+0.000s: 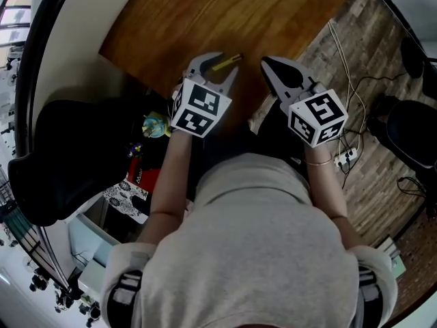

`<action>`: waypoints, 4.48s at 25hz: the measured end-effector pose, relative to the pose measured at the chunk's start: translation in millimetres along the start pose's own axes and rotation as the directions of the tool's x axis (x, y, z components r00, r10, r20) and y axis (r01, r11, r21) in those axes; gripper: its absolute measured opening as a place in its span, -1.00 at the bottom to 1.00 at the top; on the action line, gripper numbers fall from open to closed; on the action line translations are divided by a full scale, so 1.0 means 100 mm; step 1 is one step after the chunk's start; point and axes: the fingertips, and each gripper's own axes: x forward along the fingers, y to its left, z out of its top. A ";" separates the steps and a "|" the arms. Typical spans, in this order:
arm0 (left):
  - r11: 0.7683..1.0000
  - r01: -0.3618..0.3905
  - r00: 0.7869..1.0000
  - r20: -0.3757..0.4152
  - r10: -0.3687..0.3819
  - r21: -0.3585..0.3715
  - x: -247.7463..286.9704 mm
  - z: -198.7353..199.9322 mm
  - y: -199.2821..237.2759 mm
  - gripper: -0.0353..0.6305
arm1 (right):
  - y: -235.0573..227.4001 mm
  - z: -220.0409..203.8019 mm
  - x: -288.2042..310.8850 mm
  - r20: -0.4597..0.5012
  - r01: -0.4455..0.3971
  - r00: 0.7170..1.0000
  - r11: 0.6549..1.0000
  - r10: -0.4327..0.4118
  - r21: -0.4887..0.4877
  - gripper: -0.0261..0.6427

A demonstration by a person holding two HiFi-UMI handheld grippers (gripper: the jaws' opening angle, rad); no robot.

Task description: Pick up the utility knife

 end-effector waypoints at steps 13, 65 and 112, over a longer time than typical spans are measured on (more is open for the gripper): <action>0.994 0.110 0.988 -0.116 -0.106 0.022 0.35 -0.25 -0.09 -0.53 | -0.14 -0.31 0.12 -0.080 0.022 0.997 1.000 -0.020 0.018 -0.89; 0.994 0.062 0.992 -0.107 -0.071 -0.094 0.54 -0.19 0.20 -0.66 | -0.26 -0.21 0.22 -0.072 0.002 0.997 1.000 -0.002 -0.011 -0.89; 0.940 -0.010 0.787 0.578 0.217 -0.340 -1.44 1.22 0.56 -0.66 | 0.51 1.21 0.08 0.189 -0.091 0.973 0.973 0.132 -0.214 -0.89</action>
